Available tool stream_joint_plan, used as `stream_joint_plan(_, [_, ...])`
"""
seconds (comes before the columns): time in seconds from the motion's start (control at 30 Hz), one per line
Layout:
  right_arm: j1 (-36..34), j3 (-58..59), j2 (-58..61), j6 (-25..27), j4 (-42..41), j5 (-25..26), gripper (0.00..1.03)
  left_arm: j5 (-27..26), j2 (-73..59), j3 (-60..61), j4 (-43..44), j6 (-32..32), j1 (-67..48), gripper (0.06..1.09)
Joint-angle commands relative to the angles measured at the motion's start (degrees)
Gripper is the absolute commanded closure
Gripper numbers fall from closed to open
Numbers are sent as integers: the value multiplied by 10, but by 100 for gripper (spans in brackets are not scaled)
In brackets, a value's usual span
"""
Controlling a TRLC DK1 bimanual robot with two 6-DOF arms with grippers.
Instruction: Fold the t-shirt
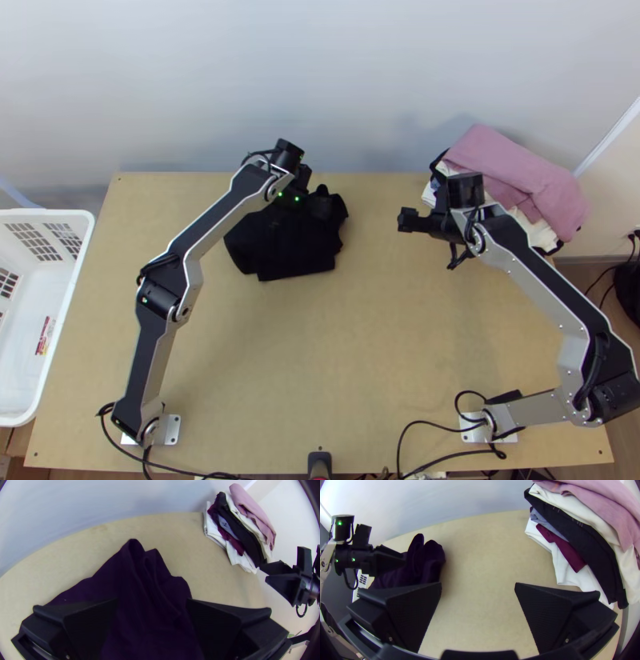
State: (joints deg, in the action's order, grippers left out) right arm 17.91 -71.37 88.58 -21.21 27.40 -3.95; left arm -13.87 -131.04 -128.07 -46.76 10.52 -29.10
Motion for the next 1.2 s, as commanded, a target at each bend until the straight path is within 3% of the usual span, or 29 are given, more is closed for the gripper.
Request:
stream_joint_plan(0.0, [12,19,-2,-16,-11,-4,4,1,53,-17,3,12,12,10])
stream_joint_plan(0.13, [19,21,5,-20,-12,-4,4,0,87,-16,-9,10,39,10])
stream_joint_plan(0.23, [21,26,6,-23,-25,-4,4,2,91,-12,-52,-27,63,10])
stream_joint_plan(0.43, [23,32,11,-27,-35,-4,4,76,109,63,-105,-119,113,10])
stream_joint_plan(0.6, [30,35,12,-28,-40,-4,4,104,142,149,-112,-176,126,10])
stream_joint_plan(0.8, [37,31,15,-29,-44,-4,4,130,173,277,-73,-218,114,10])
stream_joint_plan(0.97, [33,35,12,-29,-44,-4,4,199,192,403,12,-266,103,10])
stream_joint_plan(1.17, [27,31,10,-26,-44,-4,4,214,214,431,52,-280,114,10])
